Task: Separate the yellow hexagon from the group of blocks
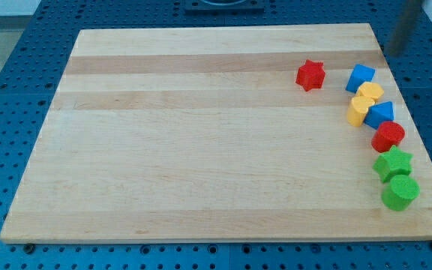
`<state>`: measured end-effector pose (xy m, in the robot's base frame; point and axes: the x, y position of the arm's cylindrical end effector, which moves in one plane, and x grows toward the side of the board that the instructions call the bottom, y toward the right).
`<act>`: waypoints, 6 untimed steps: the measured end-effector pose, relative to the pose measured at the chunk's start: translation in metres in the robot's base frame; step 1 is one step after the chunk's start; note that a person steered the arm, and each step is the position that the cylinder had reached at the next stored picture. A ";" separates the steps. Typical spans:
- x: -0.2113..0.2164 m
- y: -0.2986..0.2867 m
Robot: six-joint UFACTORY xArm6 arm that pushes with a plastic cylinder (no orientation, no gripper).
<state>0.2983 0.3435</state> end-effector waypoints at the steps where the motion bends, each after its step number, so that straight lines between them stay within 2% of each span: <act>1: 0.010 0.000; 2: 0.069 -0.019; 4: 0.118 -0.061; 6: 0.078 -0.068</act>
